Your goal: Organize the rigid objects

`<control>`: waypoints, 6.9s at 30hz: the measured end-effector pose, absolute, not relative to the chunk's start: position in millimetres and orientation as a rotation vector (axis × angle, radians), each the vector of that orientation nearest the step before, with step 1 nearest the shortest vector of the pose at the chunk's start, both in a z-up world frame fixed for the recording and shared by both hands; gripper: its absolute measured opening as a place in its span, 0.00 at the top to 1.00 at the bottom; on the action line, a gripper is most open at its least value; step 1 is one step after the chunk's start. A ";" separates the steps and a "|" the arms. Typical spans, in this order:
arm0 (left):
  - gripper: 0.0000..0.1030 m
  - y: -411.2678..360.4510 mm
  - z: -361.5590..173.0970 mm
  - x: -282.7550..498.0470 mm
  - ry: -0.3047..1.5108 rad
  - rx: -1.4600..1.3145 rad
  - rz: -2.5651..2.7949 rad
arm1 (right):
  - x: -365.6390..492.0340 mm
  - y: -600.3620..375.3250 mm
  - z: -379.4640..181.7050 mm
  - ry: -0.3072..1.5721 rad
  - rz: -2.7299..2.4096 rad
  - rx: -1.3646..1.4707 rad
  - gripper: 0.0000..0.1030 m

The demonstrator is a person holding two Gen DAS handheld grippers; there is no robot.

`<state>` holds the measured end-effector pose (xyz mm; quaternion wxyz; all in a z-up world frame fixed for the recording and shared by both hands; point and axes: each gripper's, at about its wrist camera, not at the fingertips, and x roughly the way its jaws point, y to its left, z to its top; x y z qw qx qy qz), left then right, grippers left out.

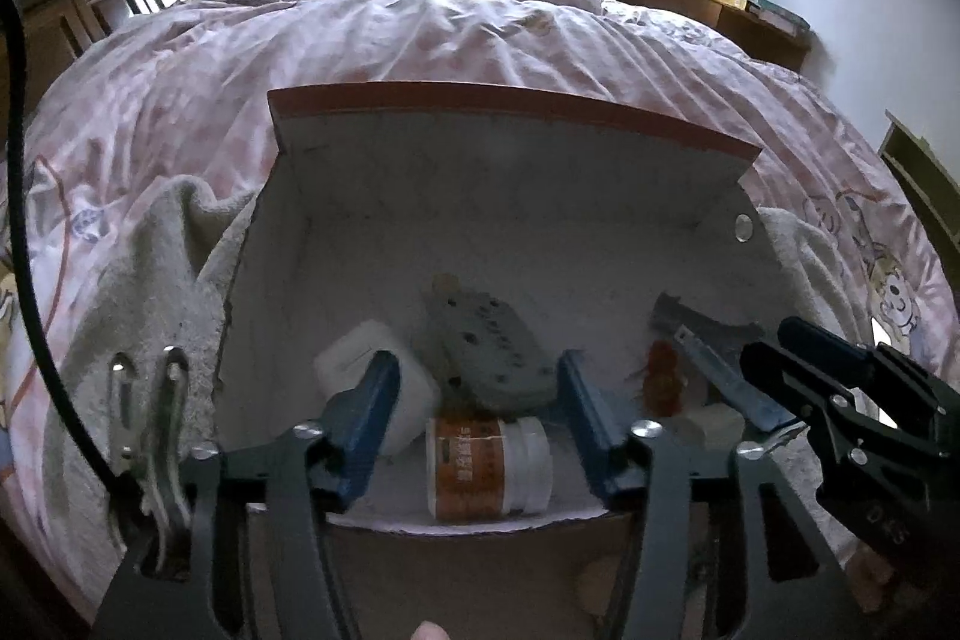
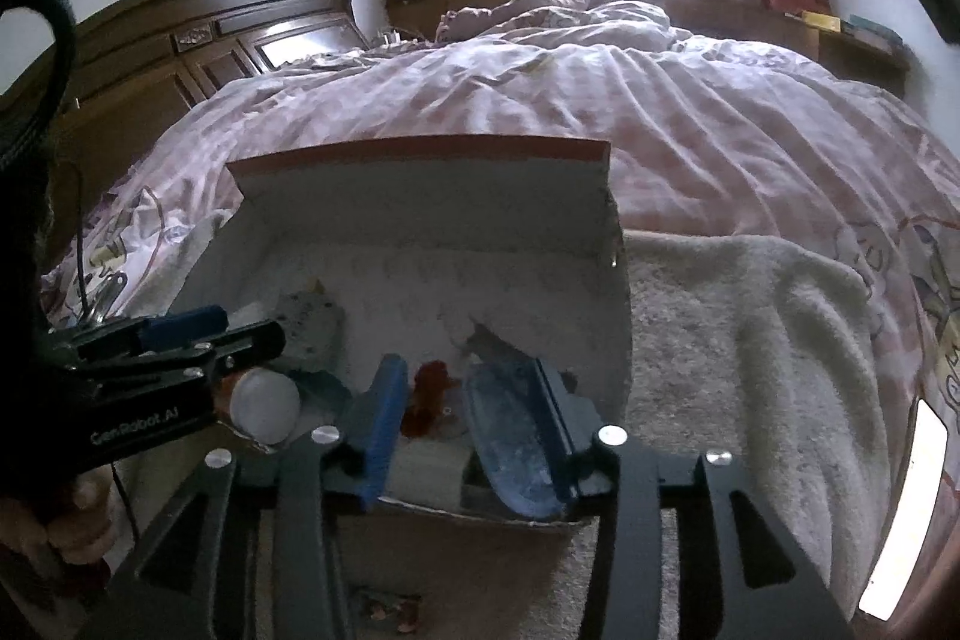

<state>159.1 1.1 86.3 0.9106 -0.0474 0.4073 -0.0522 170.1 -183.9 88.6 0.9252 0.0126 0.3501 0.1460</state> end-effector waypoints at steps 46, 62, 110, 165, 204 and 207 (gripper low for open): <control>0.43 26.9 57.3 65.2 0.914 -0.076 -0.077 | 75.3 -159.6 51.0 0.833 0.343 -0.006 0.40; 0.43 43.2 26.2 54.4 0.980 -0.097 -0.028 | 80.7 -137.0 28.3 0.920 0.340 -0.029 0.17; 0.68 -57.5 34.3 74.1 0.925 0.065 -0.184 | 74.5 -206.7 19.9 0.892 0.236 0.029 0.18; 0.67 -0.1 69.6 177.0 0.837 -0.034 -0.079 | 187.6 -165.1 71.2 0.778 0.261 -0.031 0.17; 0.57 4.8 88.3 95.5 0.825 -0.065 -0.026 | 108.3 -164.9 87.1 0.703 0.326 0.033 0.01; 0.57 2.7 82.7 87.4 0.837 -0.064 -0.025 | 99.5 -166.8 80.5 0.713 0.321 0.026 0.01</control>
